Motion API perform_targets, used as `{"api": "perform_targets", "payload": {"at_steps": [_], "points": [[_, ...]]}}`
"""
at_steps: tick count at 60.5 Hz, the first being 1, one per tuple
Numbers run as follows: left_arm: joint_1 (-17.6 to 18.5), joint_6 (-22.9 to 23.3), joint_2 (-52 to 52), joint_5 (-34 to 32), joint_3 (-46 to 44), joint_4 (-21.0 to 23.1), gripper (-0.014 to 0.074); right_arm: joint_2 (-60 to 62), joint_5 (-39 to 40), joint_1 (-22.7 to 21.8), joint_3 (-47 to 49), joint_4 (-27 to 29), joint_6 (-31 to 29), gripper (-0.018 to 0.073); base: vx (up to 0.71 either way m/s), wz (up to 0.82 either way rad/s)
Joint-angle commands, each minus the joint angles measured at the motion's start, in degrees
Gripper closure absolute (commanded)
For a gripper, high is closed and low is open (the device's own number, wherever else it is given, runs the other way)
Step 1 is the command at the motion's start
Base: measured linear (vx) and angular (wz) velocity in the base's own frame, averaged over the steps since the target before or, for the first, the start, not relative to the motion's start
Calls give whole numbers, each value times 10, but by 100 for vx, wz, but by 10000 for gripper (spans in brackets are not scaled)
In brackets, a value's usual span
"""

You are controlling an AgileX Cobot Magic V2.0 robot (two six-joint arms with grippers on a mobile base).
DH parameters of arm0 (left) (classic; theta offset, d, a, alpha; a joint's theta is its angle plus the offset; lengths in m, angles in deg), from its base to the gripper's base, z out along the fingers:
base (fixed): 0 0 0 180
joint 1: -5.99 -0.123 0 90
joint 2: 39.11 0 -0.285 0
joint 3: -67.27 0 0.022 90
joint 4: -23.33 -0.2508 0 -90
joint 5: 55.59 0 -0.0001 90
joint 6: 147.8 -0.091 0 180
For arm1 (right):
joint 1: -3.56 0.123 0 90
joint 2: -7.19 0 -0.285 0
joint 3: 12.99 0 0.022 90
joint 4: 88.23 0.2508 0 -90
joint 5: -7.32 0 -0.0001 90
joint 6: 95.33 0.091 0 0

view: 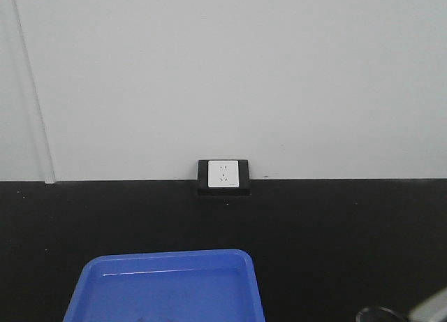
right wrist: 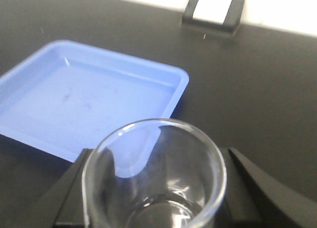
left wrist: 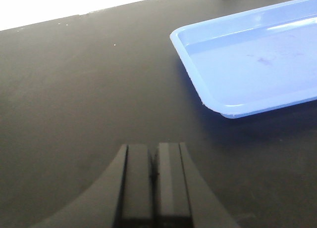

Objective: Move beaker to silver tray on left bench
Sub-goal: 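Hold the beaker in the right gripper and withdraw the arm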

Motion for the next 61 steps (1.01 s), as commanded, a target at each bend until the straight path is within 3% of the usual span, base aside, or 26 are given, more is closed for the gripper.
{"api": "perform_targets", "payload": {"at_steps": [1,9,22,61], "points": [[2,1,-4,-47,11,-1,595,70,49,-10,-23,-42,5,571,0,0],[2,1,-4,-47,11,-1,595,95,55,-55,-27,-82,30,571,0,0],[2,1,-4,-47,11,-1,595,81,83,-137,-27,-92,50,571,0,0],[2,1,-4,-47,11,-1,595,81,80,-145,-30,-92,50,571,0,0]]}}
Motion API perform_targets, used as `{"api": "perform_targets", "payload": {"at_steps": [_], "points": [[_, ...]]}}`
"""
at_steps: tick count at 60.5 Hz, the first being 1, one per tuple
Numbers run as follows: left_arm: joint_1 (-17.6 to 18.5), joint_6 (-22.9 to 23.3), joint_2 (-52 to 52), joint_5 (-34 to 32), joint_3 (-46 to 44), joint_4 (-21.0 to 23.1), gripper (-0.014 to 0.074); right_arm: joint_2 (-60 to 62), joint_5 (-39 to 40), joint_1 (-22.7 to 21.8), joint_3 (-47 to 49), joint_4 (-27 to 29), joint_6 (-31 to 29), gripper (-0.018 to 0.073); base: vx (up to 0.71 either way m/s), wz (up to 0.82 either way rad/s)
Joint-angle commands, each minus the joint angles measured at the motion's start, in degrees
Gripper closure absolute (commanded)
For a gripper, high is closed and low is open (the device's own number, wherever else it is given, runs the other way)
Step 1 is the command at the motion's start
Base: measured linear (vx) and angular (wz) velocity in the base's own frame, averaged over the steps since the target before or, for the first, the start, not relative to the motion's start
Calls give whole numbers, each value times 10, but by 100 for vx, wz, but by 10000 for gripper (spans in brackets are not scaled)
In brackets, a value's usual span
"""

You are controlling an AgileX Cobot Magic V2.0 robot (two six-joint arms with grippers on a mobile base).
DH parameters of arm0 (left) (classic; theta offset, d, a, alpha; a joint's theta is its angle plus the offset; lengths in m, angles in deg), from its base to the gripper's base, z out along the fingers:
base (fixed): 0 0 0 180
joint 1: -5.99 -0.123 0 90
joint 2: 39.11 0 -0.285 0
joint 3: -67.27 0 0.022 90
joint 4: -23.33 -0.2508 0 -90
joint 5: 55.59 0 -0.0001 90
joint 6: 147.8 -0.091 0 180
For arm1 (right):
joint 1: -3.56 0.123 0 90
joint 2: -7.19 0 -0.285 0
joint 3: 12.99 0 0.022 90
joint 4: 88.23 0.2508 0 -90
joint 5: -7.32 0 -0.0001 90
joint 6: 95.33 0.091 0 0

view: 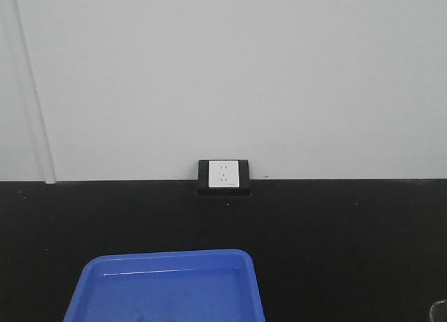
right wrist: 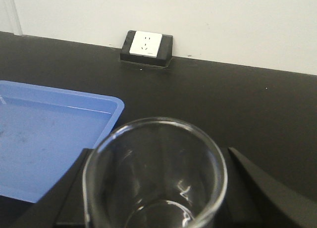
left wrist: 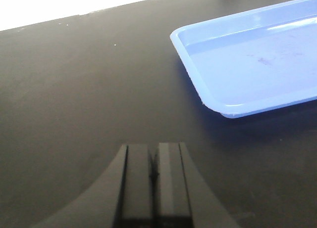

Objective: Move beaker to silver tray on left bench
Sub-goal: 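Hold the beaker in the right gripper and withdraw the arm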

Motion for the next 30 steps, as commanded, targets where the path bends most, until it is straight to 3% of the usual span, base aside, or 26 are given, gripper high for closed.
{"api": "perform_targets", "payload": {"at_steps": [1,30], "points": [[2,1,-4,-47,11,-1,595,-3,35,-4,19,-9,-1,571,0,0],[2,1,-4,-47,11,-1,595,-3,35,-4,19,-9,-1,571,-2,2]]}}
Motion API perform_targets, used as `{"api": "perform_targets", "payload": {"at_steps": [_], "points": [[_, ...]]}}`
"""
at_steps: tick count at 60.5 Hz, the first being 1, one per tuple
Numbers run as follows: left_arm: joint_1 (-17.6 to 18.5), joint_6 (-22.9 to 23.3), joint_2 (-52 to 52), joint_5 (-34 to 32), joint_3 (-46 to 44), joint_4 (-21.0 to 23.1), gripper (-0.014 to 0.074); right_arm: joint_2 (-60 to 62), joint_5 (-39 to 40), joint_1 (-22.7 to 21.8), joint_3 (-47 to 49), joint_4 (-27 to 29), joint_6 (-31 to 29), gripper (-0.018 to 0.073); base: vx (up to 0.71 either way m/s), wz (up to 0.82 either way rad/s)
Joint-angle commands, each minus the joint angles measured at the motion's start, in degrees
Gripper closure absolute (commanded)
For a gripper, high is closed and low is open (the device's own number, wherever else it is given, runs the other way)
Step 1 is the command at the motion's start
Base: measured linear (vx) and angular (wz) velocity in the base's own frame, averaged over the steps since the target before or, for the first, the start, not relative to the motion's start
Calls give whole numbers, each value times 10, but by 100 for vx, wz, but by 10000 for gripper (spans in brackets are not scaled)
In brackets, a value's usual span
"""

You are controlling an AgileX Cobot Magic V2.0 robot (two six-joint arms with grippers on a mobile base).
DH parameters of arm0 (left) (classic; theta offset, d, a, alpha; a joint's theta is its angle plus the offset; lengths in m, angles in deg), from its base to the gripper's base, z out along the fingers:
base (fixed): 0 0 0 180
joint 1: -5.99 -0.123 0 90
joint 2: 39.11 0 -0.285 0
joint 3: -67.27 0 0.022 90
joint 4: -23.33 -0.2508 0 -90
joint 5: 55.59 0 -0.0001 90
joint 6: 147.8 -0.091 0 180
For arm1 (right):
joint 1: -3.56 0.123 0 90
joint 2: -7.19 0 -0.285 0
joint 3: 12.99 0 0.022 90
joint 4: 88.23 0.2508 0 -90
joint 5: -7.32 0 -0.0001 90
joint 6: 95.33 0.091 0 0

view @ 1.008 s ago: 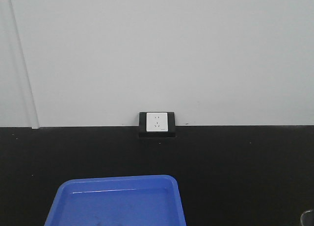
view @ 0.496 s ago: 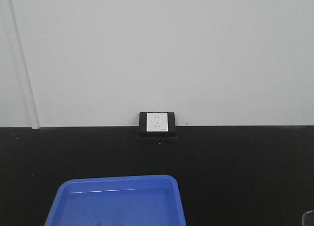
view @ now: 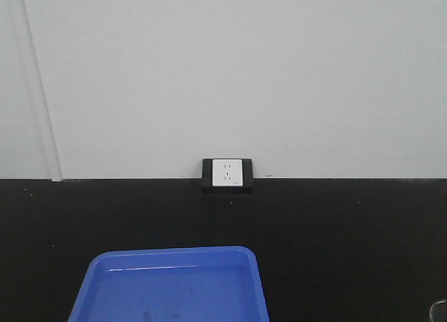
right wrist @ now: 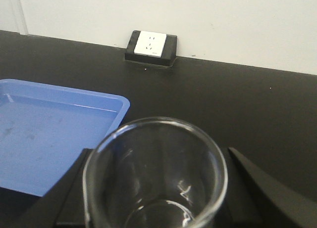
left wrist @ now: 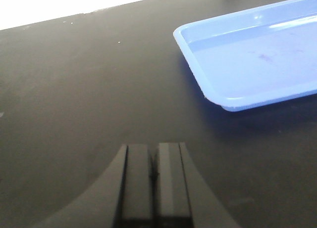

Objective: Move beaker to silver tray on left bench
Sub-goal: 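Hold the beaker in the right gripper and withdraw the arm, then drive the base to the bench with the silver tray, holding the beaker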

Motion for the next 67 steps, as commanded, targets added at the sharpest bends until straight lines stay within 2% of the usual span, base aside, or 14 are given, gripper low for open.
{"api": "perform_targets", "payload": {"at_steps": [1,67], "points": [[2,1,-4,-47,11,-1,595,-3,34,-4,19,-9,-1,571,-5,2],[2,1,-4,-47,11,-1,595,-3,34,-4,19,-9,-1,571,-8,-2]]}}
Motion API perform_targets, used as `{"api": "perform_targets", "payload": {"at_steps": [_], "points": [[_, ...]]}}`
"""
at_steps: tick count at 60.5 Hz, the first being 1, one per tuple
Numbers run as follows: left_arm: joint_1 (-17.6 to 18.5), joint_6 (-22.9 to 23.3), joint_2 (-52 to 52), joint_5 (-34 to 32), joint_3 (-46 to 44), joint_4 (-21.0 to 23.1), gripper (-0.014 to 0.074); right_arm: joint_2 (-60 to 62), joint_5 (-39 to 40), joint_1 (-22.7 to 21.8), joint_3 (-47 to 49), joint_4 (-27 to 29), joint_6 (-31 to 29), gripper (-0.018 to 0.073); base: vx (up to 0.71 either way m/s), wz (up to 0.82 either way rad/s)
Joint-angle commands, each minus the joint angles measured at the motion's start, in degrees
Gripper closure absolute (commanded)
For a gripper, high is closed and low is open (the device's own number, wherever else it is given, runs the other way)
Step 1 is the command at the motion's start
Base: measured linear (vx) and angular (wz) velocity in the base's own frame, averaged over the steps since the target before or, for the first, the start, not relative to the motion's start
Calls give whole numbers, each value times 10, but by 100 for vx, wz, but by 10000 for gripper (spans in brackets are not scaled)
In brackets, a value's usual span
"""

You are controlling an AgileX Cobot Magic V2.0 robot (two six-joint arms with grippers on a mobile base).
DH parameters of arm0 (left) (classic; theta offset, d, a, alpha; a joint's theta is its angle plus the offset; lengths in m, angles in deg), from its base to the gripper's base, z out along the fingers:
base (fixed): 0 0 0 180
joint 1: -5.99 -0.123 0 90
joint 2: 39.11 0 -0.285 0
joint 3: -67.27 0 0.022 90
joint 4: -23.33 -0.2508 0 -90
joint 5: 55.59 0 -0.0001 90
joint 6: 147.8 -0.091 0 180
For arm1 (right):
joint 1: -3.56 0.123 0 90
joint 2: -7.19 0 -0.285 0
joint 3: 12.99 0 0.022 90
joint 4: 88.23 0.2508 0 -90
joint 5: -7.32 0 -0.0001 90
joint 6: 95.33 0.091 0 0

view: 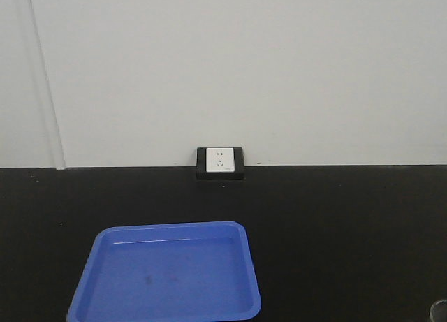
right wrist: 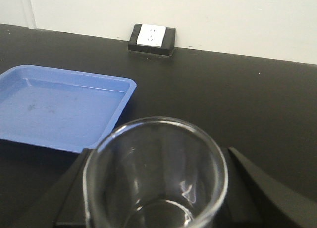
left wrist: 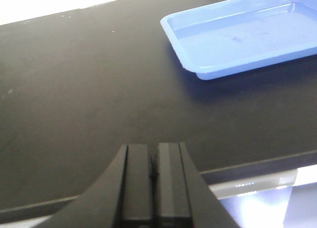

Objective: Move beaker to silver tray on left bench
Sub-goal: 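Drive the base to the bench with the silver tray, holding the beaker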

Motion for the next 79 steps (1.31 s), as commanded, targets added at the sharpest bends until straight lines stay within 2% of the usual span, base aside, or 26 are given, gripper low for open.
{"api": "perform_targets", "payload": {"at_steps": [1,48,79], "points": [[2,1,-4,-47,11,-1,595,-3,34,-4,19,-9,-1,571,-5,7],[2,1,-4,-47,11,-1,595,-3,34,-4,19,-9,-1,571,-7,7],[2,1,-4,-47,11,-1,595,-3,34,-4,19,-9,-1,571,-15,-10]]}}
